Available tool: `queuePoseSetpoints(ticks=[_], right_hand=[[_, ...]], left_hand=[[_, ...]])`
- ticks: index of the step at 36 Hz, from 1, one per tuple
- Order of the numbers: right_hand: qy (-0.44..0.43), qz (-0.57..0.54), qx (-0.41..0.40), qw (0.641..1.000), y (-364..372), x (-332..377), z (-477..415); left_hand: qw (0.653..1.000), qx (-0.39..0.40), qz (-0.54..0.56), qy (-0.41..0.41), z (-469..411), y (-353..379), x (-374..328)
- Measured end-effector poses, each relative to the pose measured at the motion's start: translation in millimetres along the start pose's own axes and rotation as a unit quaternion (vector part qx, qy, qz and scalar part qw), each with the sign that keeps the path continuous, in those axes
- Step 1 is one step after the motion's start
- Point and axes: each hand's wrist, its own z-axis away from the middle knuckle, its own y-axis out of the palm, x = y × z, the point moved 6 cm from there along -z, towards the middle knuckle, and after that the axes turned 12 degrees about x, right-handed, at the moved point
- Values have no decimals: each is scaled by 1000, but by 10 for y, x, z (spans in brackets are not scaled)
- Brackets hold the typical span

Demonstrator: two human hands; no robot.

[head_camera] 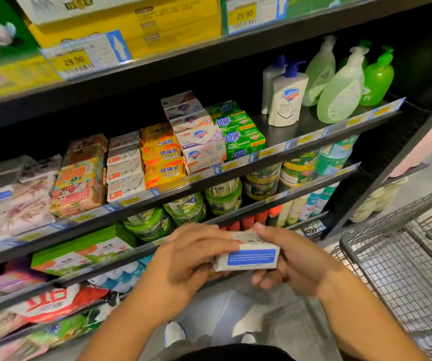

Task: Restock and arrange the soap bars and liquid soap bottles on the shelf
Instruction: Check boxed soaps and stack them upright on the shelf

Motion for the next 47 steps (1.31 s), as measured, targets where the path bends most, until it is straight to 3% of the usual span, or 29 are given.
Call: queuePoseSetpoints(ticks=[7,10,16,22,29,33,40,45,47], right_hand=[[-77,96,-19,992,243,164,-328],[-88,136,-16,987,387,211,-500],[-77,200,17,977,792,216,-894],[-35,269,36,962,1280,150,-1351],[-32,341,29,939,1954,211,-2039],[-35,379,35,924,2307,310,-2443],[-122,550,-54,824,2762,569,-3060],[-143,721,-114,669,3039,550,-3529],[-116,727,-104,669,3077,450,-3680]], left_hand=[[992,65,27,-109,292,-100,347],[987,48,31,-147,426,-181,463],[970,3,-79,-229,730,-488,732],[922,53,-237,-301,1030,-771,974],[910,-37,-80,-404,1706,-1318,1489],[901,-116,-68,-412,2174,-1709,1753],[860,-162,-119,-470,2827,-2381,2214],[862,-203,-88,-455,2977,-2653,2466],[862,-218,-74,-451,2983,-2659,2534]])
